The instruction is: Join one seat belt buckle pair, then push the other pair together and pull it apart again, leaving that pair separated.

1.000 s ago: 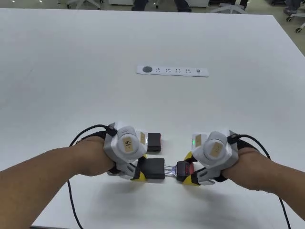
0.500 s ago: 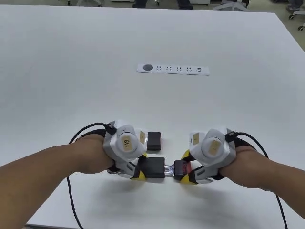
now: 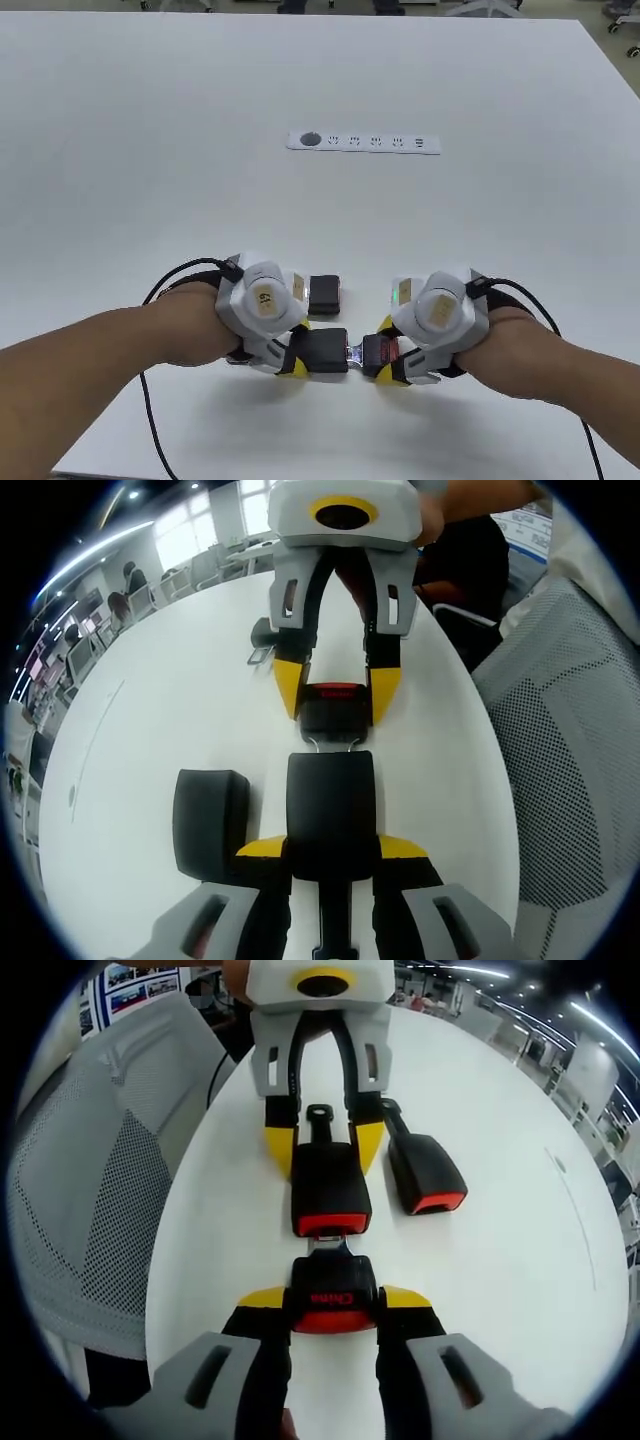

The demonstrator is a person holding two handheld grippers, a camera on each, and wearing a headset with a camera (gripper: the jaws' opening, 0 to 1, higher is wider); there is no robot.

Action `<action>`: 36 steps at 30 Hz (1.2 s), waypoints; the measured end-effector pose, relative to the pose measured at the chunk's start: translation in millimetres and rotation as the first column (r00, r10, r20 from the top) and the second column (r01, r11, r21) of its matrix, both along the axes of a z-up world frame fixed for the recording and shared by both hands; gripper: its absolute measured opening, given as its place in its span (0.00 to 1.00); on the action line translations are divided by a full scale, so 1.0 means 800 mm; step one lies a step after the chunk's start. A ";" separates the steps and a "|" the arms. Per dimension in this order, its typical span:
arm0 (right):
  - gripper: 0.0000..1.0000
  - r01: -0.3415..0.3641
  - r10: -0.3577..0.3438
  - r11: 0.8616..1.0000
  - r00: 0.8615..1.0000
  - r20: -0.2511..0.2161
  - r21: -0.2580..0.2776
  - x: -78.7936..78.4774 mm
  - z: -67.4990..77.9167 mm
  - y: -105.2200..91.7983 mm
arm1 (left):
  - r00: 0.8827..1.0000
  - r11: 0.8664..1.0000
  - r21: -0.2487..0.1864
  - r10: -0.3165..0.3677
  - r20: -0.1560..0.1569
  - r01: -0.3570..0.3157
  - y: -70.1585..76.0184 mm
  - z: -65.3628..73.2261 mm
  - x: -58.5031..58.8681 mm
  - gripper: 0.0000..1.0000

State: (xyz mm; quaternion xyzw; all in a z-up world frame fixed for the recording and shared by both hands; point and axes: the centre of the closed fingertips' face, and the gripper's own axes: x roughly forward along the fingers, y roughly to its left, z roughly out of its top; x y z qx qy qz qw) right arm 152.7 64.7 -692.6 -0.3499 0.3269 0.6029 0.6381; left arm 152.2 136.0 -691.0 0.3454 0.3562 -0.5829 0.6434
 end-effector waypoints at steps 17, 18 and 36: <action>0.31 -0.016 0.016 1.000 1.000 0.007 -0.012 -0.002 0.002 0.006 | 1.000 1.000 0.004 -0.006 0.001 0.006 0.001 -0.003 0.001 0.31; 0.31 -0.014 0.014 1.000 1.000 0.007 -0.011 -0.002 0.002 0.006 | 1.000 1.000 0.003 -0.007 0.001 0.007 0.001 -0.003 0.000 0.31; 0.31 0.022 -0.022 1.000 1.000 0.009 0.007 -0.003 0.001 0.014 | 1.000 1.000 0.015 0.001 0.002 -0.001 0.001 -0.006 0.004 0.31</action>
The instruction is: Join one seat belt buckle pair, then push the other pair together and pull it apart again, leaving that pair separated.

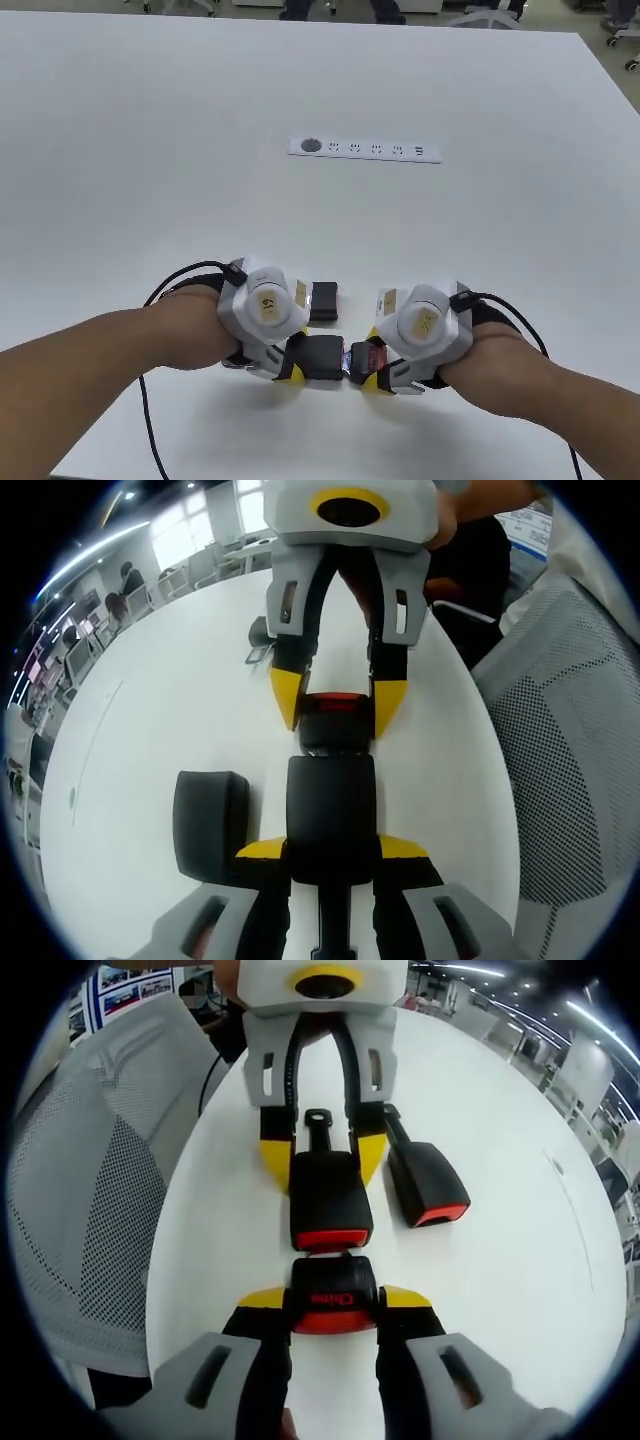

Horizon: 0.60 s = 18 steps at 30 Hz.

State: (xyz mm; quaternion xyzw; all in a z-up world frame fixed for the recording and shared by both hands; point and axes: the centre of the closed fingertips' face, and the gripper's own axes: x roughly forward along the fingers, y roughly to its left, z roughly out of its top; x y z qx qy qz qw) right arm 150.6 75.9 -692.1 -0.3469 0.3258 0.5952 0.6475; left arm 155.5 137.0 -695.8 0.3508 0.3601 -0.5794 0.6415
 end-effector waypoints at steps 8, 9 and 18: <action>0.30 -0.027 0.027 1.000 0.999 0.019 -0.014 0.001 0.001 -0.005 | 0.999 0.999 -0.033 0.039 -0.005 -0.039 0.003 0.000 -0.001 0.30; 0.30 -0.025 0.026 1.000 1.000 0.018 -0.014 0.001 0.001 -0.005 | 0.999 0.999 -0.036 0.040 -0.006 -0.040 0.003 0.001 -0.001 0.30; 0.30 -0.028 0.028 0.999 0.999 0.017 -0.020 0.002 -0.002 -0.007 | 0.999 0.998 -0.034 0.045 -0.004 -0.046 0.002 0.003 -0.002 0.30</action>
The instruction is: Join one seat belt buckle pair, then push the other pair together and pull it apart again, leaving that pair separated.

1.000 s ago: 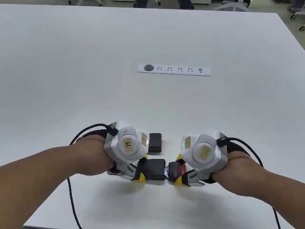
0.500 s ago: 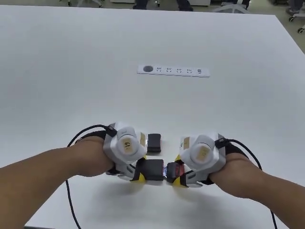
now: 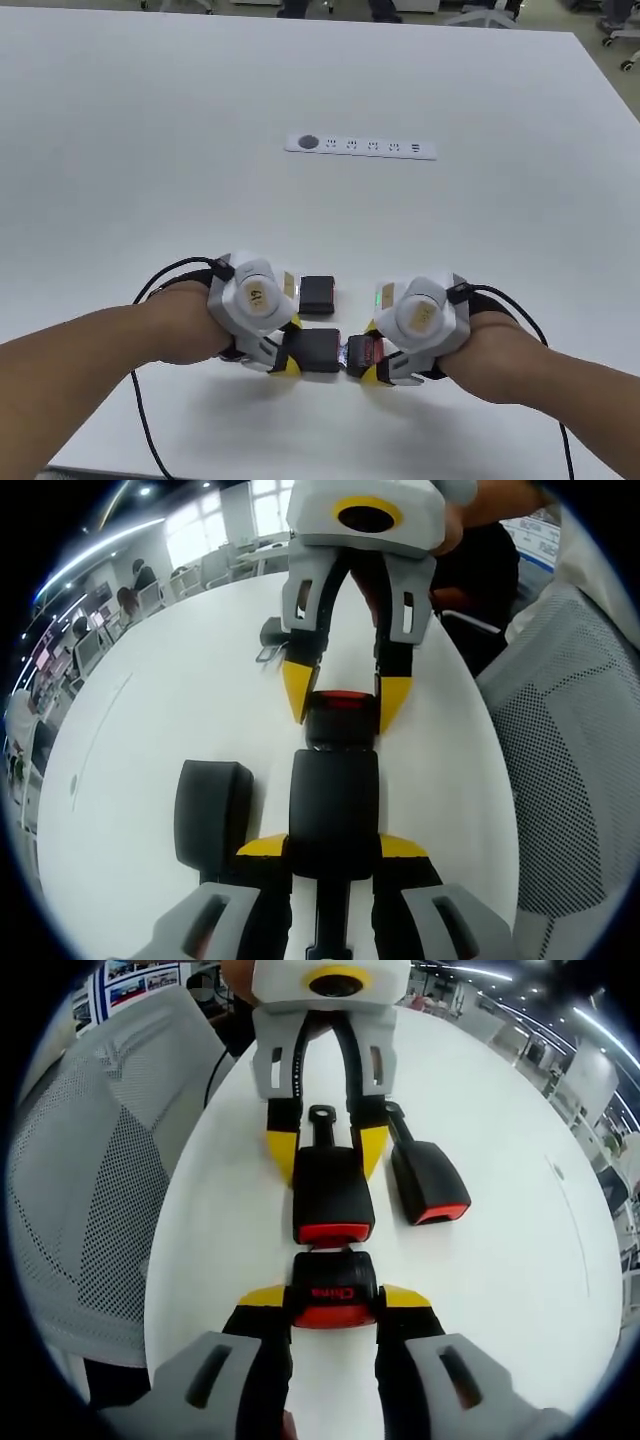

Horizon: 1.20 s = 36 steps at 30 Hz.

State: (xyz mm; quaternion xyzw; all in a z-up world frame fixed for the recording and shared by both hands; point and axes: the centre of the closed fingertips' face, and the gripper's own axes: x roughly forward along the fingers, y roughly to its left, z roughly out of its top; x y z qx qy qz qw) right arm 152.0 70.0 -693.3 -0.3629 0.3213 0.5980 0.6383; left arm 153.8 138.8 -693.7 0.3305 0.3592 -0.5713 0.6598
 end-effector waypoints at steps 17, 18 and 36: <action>0.31 0.032 -0.032 0.999 0.999 -0.018 0.007 -0.004 0.003 0.000 | 1.000 1.000 0.021 -0.012 -0.004 0.012 0.000 0.001 -0.003 0.31; 0.32 0.035 -0.034 0.999 0.999 -0.020 0.007 -0.005 0.004 0.001 | 1.000 1.000 0.023 -0.014 -0.003 0.014 -0.001 0.001 -0.003 0.31; 0.34 0.056 -0.056 0.998 0.998 -0.001 0.009 -0.002 0.004 0.006 | 1.000 0.998 0.067 0.010 0.008 -0.011 0.005 0.002 -0.002 0.34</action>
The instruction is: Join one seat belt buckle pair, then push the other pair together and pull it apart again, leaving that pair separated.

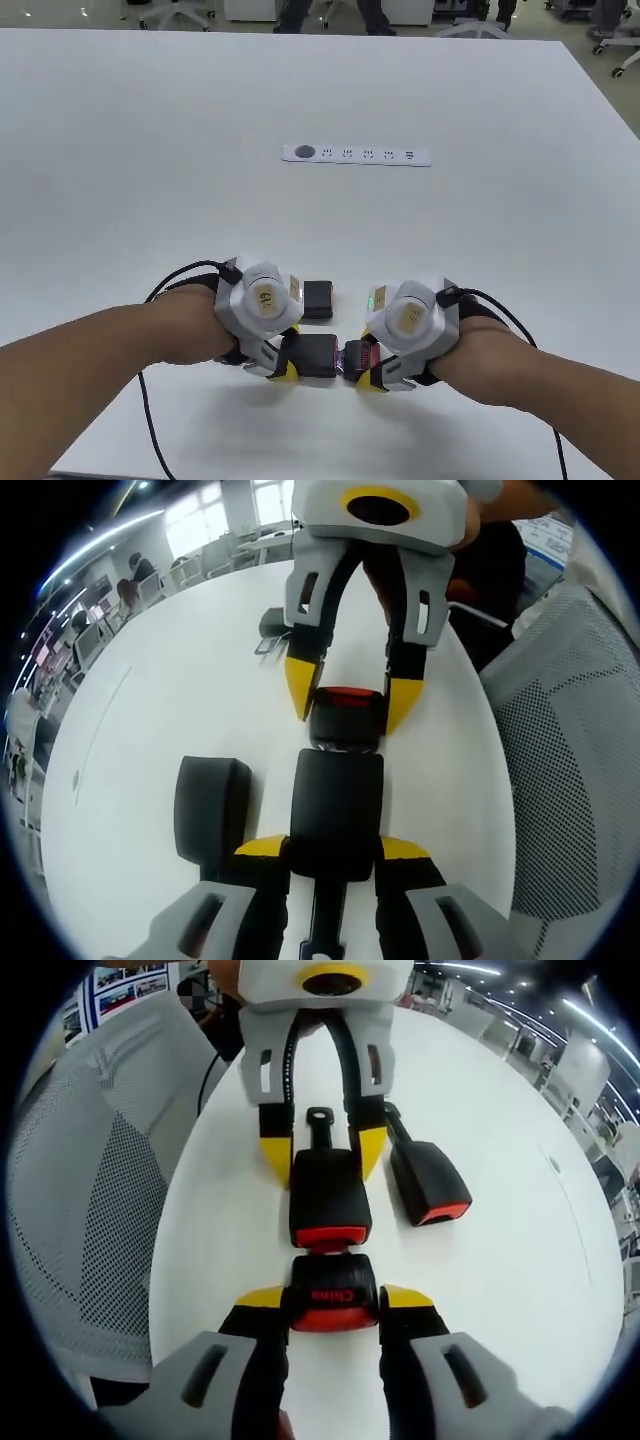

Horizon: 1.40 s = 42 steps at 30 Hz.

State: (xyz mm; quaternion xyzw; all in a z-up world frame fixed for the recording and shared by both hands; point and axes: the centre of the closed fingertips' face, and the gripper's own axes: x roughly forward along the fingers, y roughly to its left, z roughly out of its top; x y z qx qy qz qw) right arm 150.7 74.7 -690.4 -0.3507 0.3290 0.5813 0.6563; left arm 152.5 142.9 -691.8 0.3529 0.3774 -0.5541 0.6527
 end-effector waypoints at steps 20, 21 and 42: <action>0.36 0.071 -0.074 0.994 0.997 0.032 0.081 0.021 0.049 -0.027 | 0.990 0.990 -0.085 0.120 0.071 -0.114 0.008 0.052 0.037 0.36; 0.36 0.074 -0.077 0.994 0.997 0.032 0.084 0.022 0.051 -0.030 | 0.990 0.990 -0.085 0.121 0.075 -0.114 0.007 0.054 0.040 0.36; 0.36 0.141 -0.143 0.990 0.986 0.085 0.030 0.092 0.042 -0.127 | 0.993 0.995 -0.056 0.092 0.075 -0.088 0.002 0.037 0.109 0.39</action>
